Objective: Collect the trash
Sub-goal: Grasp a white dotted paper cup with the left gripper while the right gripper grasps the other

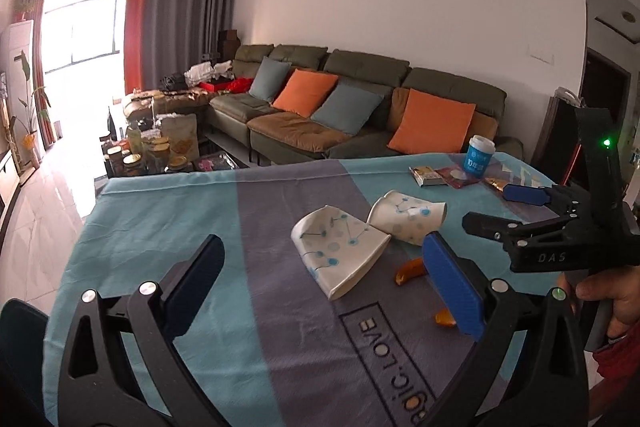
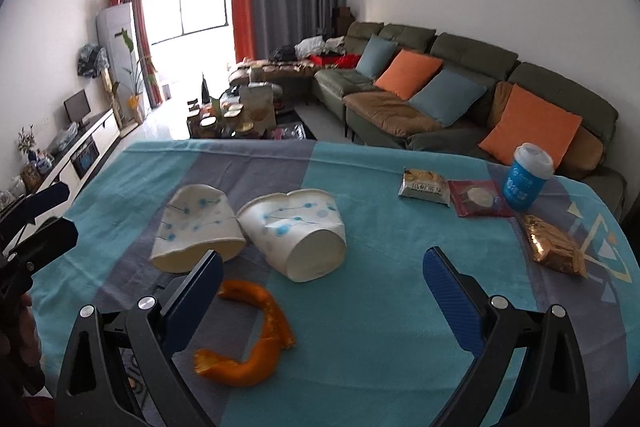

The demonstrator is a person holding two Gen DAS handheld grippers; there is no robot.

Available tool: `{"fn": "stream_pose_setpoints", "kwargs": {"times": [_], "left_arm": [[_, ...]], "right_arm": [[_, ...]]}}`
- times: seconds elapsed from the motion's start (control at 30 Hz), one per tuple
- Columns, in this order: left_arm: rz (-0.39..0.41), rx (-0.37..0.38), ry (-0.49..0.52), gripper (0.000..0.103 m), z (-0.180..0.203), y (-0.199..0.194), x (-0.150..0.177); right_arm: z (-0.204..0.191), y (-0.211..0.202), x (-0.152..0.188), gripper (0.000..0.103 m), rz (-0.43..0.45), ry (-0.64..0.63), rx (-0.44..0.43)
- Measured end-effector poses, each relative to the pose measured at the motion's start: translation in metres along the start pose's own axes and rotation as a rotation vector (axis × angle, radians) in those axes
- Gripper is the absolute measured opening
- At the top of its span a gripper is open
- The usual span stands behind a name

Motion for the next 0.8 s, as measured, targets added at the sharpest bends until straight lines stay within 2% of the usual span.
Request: {"fn": "stream_pose_setpoints", "kwargs": {"times": [0.8], "left_arm": [[-0.198, 0.002, -0.044, 0.098, 0.014, 0.090, 0.022]], "right_arm": [[0.005, 0.074, 0.002, 0.096, -0.155, -0.034, -0.142]]}}
Point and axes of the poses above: each gripper's, at about its wrist camera, not at the fingertips, and y roughly the way its jaws point, z to its right, x to its underside, the point moved 8 cm from there along y, roughly the way its jaws point
